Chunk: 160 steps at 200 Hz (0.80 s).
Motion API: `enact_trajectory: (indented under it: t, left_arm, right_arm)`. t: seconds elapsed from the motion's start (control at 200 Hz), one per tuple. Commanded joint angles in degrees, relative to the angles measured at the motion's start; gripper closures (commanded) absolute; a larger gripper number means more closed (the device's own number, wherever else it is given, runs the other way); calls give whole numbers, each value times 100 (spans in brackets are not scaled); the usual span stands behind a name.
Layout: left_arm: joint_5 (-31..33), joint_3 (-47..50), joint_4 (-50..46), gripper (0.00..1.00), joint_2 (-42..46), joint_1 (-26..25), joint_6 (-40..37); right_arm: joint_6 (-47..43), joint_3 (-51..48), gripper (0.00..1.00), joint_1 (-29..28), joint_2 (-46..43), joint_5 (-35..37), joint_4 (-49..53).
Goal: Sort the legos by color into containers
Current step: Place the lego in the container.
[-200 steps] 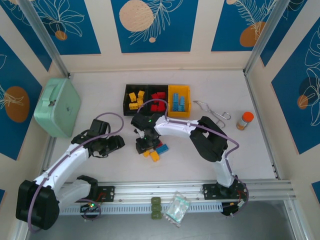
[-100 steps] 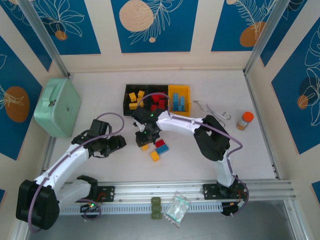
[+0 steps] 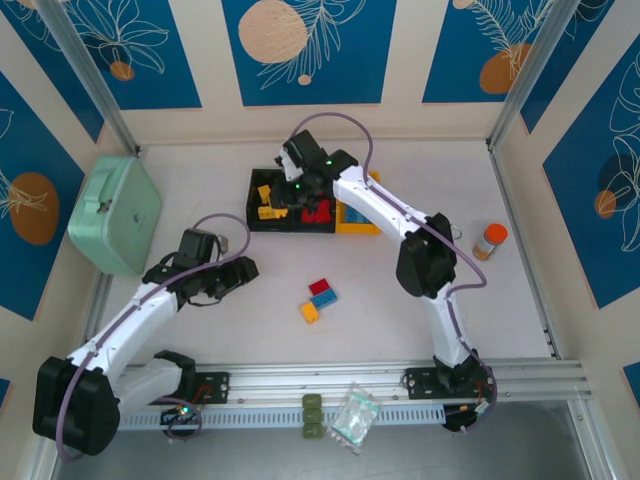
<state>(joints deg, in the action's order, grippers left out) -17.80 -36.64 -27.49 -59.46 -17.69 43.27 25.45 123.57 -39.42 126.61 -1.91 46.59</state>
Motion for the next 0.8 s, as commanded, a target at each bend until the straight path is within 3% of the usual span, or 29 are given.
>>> enact_trajectory:
  t: [0.0,0.145,0.24,0.55,0.68,0.795]
  left_arm:
    - [-153,-185,146,35,-129,64,66]
    - [-157,-142,140,35,-197,64,80]
    - [-136,-133,109,35,-189,60,64]
    - [-171,-15,134,35,-174,64,93]
    - [-172,39,128,35,-147,64,103]
    - [-171,52,147,35,-131,64,112]
  right_arm:
    - [-69,947,72,12,746,-108,703]
    - [54,2554,71,70,1703,-107,1209]
    - [193,3084,70,116,2082,-145,1193]
    - [715,3117,65,181,2315,-104,485]
    - [780,3269,45,214,2354,-3,486]
    - [688,3323,43,224,2258,70,576]
